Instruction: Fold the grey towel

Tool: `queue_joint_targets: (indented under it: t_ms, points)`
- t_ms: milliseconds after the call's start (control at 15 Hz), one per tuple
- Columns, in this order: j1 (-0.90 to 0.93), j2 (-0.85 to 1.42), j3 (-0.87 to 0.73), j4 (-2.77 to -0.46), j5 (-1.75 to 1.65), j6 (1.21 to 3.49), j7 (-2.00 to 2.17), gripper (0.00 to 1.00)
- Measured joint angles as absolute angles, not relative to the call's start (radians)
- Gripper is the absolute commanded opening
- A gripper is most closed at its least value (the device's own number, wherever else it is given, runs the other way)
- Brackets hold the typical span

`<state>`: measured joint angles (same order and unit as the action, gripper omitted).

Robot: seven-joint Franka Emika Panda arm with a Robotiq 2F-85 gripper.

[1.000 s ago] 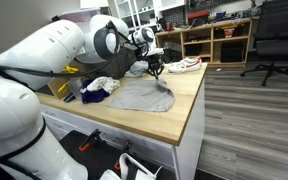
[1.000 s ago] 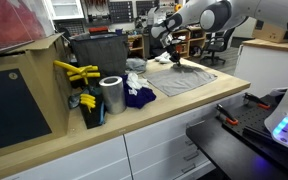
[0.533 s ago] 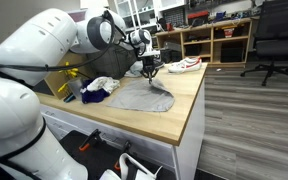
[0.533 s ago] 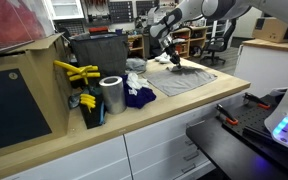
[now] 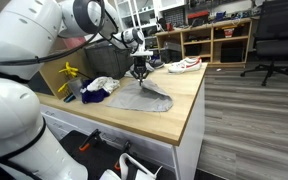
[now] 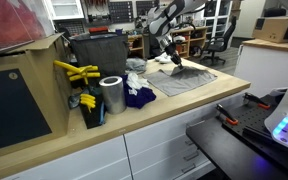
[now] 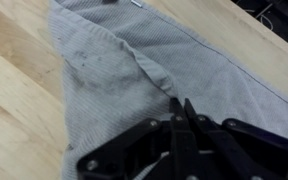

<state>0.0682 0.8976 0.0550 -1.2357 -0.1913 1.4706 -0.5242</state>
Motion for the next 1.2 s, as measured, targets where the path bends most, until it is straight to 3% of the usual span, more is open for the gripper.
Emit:
queue_joint_targets:
  t_ms: [1200]
  points:
    - [0.064, 0.413, 0.165, -2.14, -0.172, 2.0, -0.418, 0.01]
